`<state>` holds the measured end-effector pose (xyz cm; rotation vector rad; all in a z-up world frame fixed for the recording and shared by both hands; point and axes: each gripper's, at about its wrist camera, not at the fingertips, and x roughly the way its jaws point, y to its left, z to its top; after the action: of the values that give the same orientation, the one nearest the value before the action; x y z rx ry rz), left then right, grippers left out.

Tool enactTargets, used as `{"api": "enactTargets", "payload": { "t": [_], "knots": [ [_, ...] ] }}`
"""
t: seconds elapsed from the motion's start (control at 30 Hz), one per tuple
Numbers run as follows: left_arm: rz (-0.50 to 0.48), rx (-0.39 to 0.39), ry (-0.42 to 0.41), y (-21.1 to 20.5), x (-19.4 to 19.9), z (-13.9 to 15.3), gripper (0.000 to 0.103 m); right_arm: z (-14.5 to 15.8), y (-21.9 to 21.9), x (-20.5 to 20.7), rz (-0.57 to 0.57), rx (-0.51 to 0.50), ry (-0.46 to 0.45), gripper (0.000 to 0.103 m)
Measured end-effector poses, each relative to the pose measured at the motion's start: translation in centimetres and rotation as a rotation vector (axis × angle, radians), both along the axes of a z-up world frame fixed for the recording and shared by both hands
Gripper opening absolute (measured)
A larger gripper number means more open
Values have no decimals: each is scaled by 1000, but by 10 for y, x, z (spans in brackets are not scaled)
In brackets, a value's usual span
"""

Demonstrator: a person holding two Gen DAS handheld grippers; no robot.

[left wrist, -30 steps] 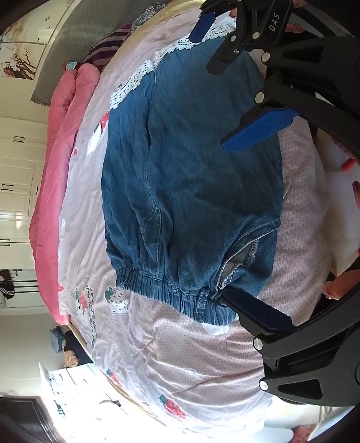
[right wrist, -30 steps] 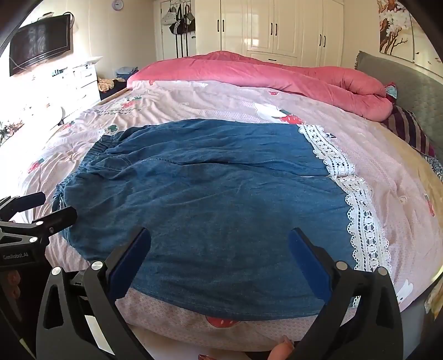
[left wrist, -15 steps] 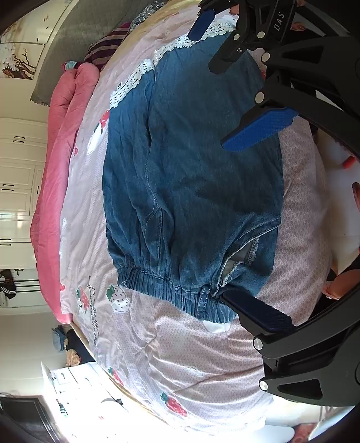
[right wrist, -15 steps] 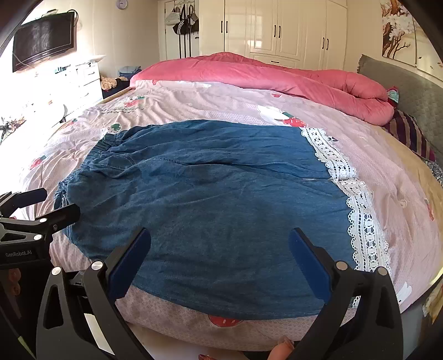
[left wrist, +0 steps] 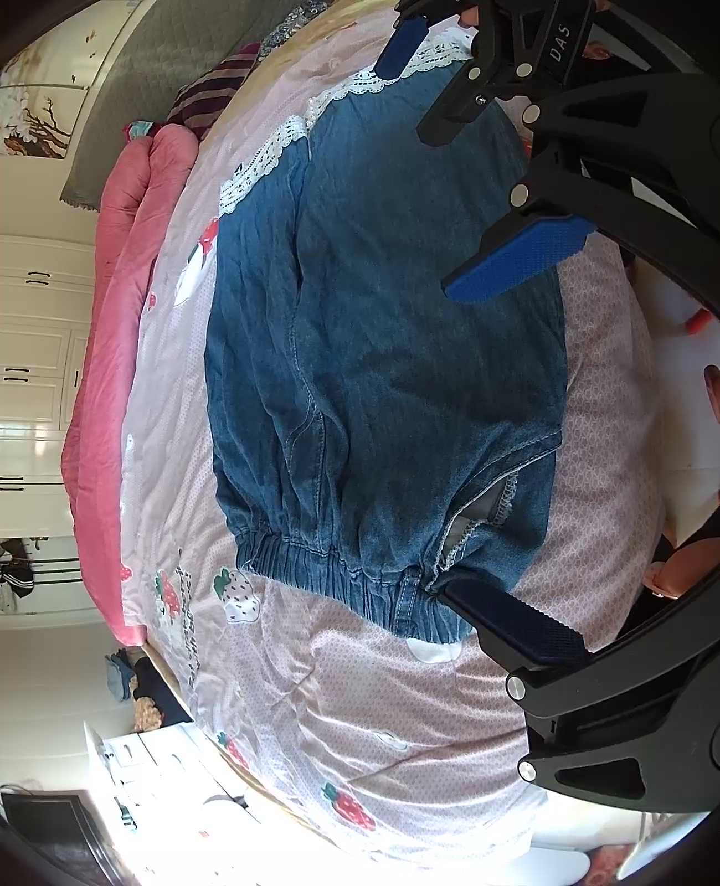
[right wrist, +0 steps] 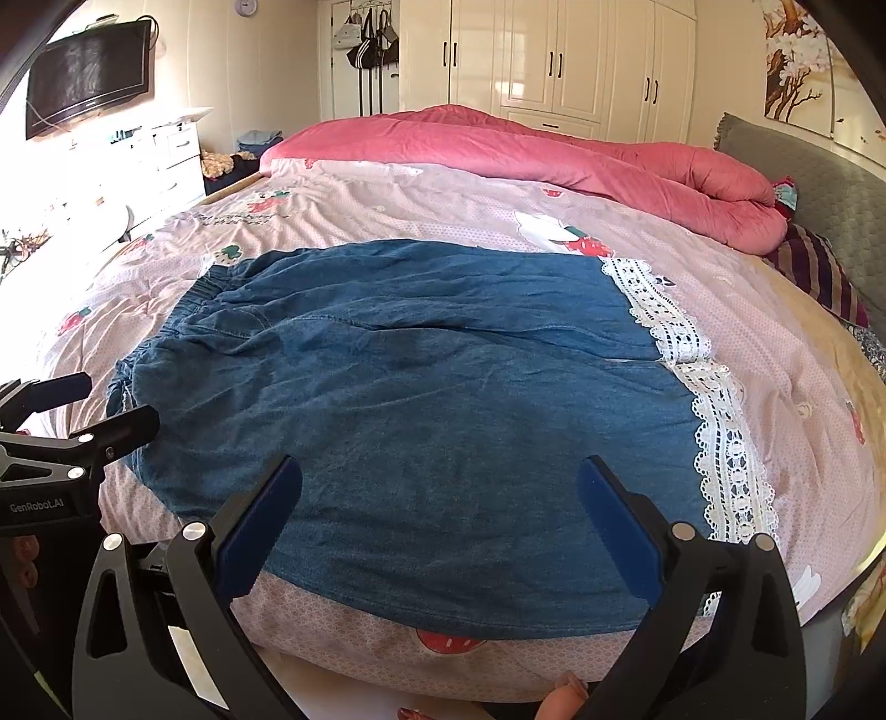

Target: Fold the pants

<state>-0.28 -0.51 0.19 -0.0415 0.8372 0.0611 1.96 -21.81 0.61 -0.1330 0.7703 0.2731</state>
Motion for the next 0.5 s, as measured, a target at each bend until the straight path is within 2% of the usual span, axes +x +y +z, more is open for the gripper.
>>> {"api": "enactTargets", "payload": {
  "t": [0.5],
  "knots": [
    [-4, 1, -6, -2, 0, 0, 94, 0, 1, 0, -5, -4, -5, 99]
  ]
}}
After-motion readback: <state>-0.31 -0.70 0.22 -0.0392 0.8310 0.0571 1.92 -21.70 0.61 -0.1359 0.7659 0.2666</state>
